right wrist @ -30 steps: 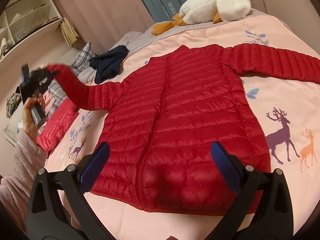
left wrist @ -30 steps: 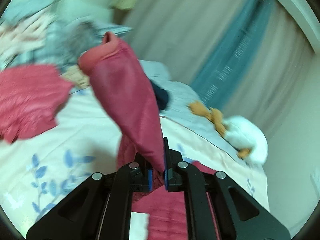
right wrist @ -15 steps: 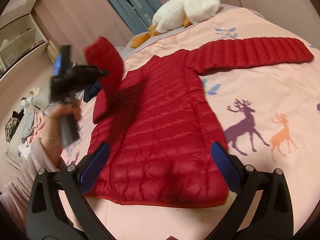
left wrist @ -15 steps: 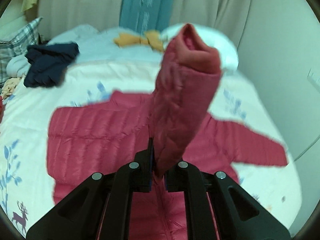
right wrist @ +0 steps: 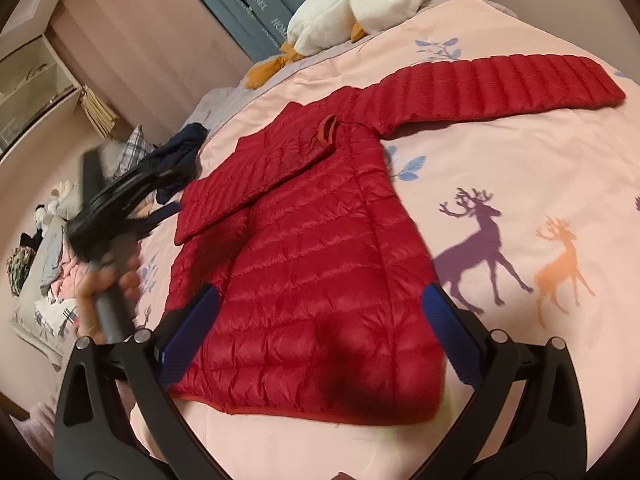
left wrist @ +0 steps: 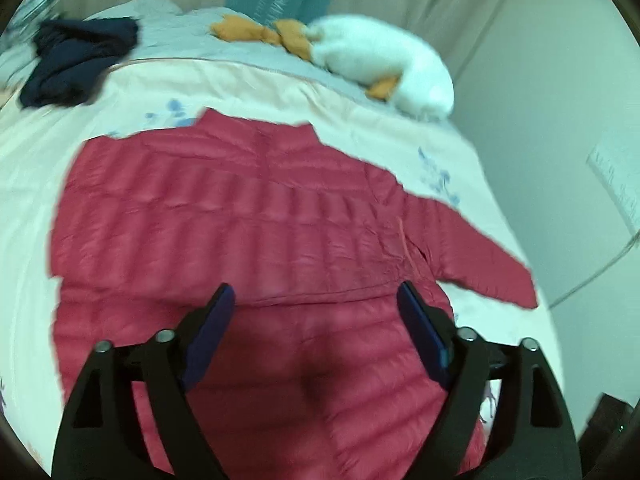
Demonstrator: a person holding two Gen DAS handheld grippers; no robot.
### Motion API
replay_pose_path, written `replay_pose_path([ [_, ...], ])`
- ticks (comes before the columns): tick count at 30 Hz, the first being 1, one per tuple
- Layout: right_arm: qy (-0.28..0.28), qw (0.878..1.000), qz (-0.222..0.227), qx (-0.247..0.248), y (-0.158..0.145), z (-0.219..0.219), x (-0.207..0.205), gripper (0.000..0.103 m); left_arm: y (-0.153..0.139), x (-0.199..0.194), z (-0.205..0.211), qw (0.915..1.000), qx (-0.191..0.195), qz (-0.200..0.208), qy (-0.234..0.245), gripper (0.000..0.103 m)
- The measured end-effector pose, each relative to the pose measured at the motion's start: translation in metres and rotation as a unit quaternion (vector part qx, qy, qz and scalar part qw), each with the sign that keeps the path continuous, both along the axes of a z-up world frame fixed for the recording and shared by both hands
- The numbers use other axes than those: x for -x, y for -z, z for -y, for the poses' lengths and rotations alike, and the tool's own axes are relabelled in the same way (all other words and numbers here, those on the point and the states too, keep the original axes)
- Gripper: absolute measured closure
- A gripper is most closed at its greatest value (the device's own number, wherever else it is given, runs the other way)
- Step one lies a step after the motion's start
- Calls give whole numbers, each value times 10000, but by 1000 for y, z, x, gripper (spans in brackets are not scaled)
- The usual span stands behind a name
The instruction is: Fold large clothes
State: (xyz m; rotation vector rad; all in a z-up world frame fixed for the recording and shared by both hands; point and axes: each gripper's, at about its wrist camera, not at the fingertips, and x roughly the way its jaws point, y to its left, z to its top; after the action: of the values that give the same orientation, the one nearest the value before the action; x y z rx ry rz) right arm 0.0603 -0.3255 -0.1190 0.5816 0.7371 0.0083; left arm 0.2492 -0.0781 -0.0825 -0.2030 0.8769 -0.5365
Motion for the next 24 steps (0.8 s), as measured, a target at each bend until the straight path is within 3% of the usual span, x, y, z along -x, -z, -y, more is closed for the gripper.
replay_pose_path([
  [4,-188,9998,-11,-51,-5,-3,-31,2,9,-4,-79,9962,589,-274,-587,17],
  [7,-292,9994,-82,-182,-7,-3,-64,2,28,-13,-145,9800,1426,-671,-1214,17],
  [12,-166,9975,-308,-618,2,5,-128,2,54,-25,-185,9524,2541,-1024,-1338,17],
  [17,78,9962,-551,-672,19,11,-178,3,76,-43,-176,9455,2723,-1364,-1148,17],
  [19,158,9963,-589,-608,25,14,-197,11,85,-50,-168,9442,2741,-1481,-1071,17],
  [24,328,9970,-553,-438,32,17,-229,20,105,-73,-149,9403,2764,-1549,-1241,17],
])
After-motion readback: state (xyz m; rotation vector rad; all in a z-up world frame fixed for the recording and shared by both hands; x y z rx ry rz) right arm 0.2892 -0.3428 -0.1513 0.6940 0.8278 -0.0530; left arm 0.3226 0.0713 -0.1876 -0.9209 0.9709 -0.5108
